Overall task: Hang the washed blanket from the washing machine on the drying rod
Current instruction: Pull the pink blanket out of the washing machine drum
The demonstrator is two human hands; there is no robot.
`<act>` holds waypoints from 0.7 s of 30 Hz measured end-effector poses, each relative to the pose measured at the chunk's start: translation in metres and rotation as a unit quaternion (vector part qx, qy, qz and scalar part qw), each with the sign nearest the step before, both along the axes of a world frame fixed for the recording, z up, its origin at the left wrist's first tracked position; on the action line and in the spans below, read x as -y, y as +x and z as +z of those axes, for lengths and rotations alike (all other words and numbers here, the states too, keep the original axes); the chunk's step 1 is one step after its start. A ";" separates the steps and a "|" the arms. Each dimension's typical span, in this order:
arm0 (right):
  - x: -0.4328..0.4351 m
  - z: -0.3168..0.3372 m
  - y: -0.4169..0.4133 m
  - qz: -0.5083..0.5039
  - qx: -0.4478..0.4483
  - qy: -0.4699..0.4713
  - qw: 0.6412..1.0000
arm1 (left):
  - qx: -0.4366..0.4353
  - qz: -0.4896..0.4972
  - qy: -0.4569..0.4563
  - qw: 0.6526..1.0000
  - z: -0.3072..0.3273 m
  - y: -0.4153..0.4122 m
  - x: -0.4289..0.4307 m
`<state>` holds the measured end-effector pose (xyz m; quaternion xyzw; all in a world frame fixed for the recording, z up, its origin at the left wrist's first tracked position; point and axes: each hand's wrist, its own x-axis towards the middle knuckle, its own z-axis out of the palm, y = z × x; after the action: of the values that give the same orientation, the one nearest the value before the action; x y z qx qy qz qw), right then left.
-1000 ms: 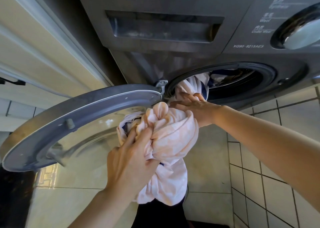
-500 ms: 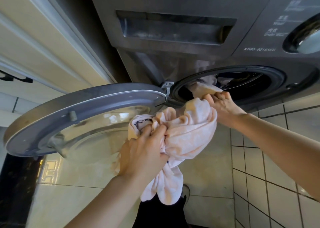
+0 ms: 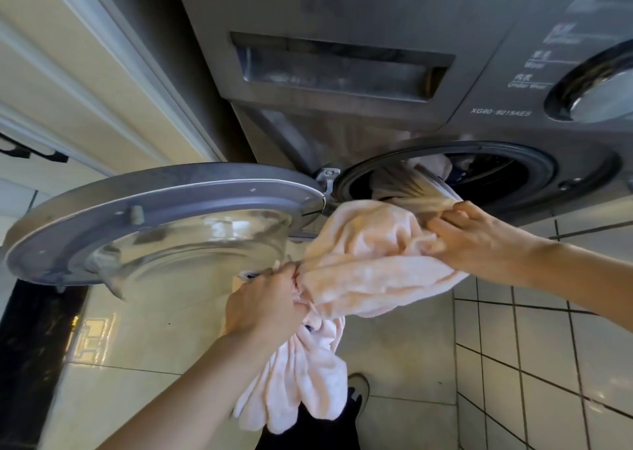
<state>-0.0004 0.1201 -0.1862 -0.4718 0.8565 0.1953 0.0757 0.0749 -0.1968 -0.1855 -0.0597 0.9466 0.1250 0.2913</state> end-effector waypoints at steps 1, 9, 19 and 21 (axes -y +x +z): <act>0.003 -0.006 0.003 -0.011 -0.001 0.043 0.999 | -0.003 0.004 0.003 1.000 0.000 0.000 0.002; 0.089 -0.020 0.018 -0.126 0.117 0.108 0.979 | -0.012 -0.009 -0.004 1.000 0.007 0.004 -0.005; 0.109 0.003 0.035 -0.243 0.080 -0.266 0.929 | -0.012 -0.007 -0.011 1.000 -0.003 0.007 0.006; 0.118 0.012 0.046 -0.243 0.093 -0.290 0.921 | -0.016 0.005 -0.005 1.000 -0.005 0.006 0.009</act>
<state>0.0456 0.0021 -0.1744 -0.2664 0.9531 -0.1305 0.0599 0.0811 -0.2054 -0.1909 -0.0636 0.9513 0.1227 0.2755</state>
